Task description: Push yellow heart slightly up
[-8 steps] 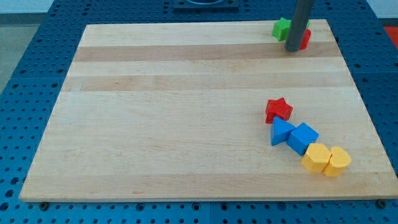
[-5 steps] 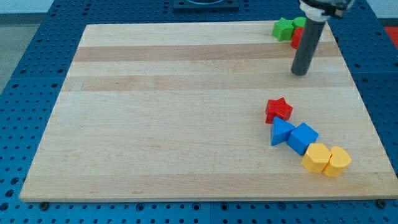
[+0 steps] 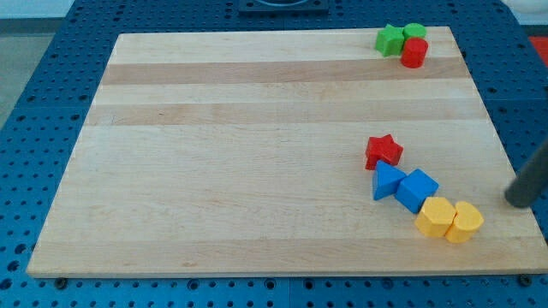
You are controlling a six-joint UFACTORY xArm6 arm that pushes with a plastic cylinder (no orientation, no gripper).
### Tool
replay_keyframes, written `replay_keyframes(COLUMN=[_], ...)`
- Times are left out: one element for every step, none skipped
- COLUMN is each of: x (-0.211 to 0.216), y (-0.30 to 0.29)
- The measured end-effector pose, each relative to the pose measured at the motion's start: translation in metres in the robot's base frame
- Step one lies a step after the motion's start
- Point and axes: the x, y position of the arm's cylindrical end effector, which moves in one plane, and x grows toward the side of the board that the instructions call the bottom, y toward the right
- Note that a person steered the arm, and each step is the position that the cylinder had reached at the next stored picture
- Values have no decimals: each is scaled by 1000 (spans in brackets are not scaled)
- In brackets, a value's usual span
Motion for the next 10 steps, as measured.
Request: replay_keyframes(x=[43, 58, 58, 58, 50, 38, 26, 10, 9, 12], y=[1, -14, -49, -78, -88, -88, -83, -79, -72, -62])
